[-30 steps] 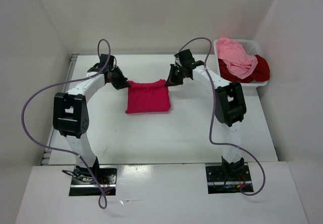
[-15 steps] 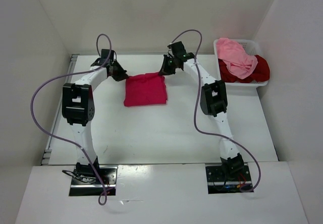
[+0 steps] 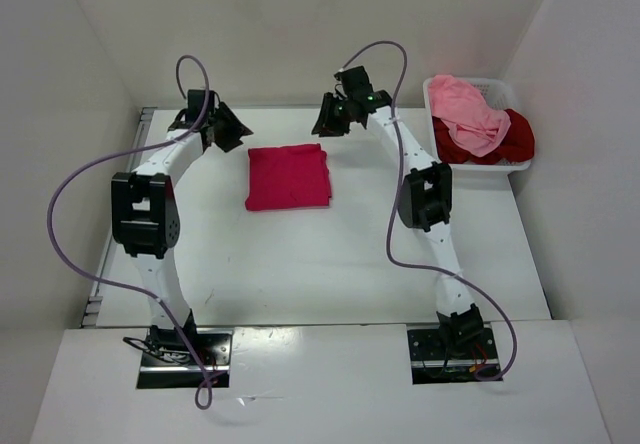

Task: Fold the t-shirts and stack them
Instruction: Fold the long partially folded tshirt into a neat square, then smooth out wrinkles on the folded tshirt

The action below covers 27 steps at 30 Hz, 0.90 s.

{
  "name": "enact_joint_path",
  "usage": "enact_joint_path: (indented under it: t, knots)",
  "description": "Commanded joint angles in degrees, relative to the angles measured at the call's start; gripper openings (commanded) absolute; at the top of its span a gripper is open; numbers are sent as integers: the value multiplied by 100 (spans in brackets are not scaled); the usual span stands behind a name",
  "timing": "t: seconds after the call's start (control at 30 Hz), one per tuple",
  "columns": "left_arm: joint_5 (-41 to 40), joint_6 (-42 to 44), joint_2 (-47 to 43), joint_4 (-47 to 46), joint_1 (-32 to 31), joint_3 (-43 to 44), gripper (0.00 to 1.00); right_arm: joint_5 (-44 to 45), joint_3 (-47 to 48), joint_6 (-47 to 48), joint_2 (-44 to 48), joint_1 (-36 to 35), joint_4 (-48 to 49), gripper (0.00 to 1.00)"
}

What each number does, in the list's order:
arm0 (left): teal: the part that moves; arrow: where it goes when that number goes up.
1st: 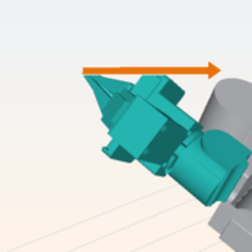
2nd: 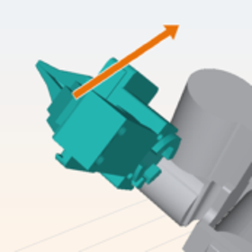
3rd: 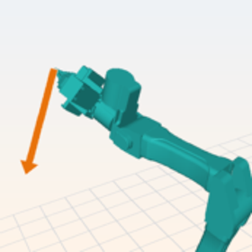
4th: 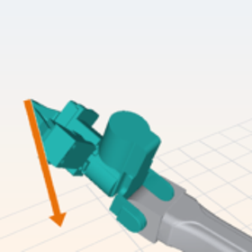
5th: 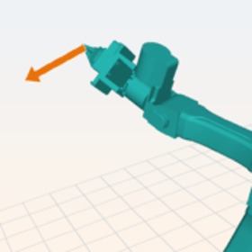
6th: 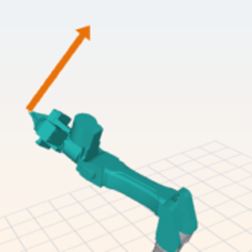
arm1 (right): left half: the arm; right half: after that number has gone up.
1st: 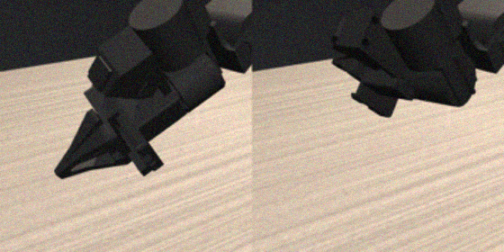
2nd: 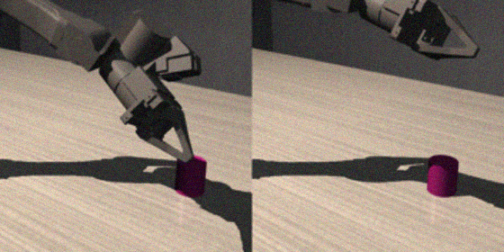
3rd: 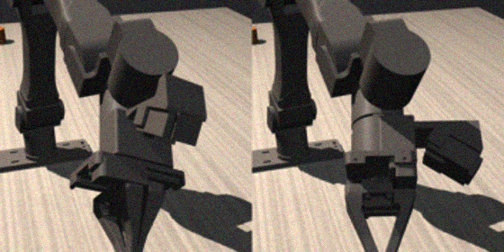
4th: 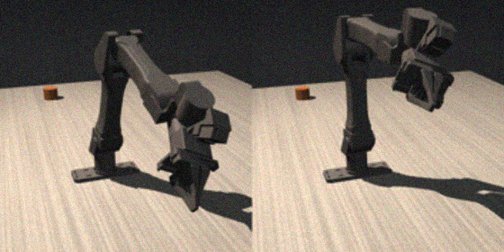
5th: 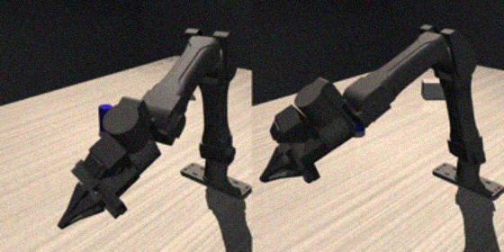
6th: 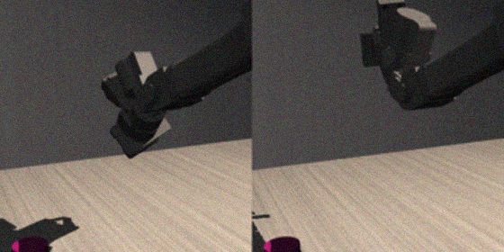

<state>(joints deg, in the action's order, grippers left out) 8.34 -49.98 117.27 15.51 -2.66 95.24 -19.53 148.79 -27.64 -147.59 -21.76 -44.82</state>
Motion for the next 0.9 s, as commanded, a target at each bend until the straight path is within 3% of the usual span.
enact_joint_path:
  t: [0.0, 0.1, 0.17, 0.43, 0.73, 0.87]
  knots:
    - [185, -126, -653, -452, -120, -627, 52, -76, -883, 189, 783, -83, 163, 32]
    - [474, -126, -653, -654, -323, -963, 47, -446, -2159, -4, 1232, -249, 797, 8]
    - [545, -126, -470, -707, -438, -1095, 44, -639, -2302, -5, 1101, -311, 913, 4]
    - [458, 32, 313, -760, -490, -499, 44, -499, -2758, -5, 749, -417, 1036, 1]
    - [265, 137, 999, -619, 72, -50, 44, -280, -3734, -57, 925, -417, 1432, 0]
    - [396, 15, 622, -891, 72, -365, 51, -280, -3735, -5, 1039, -417, 1432, 0]
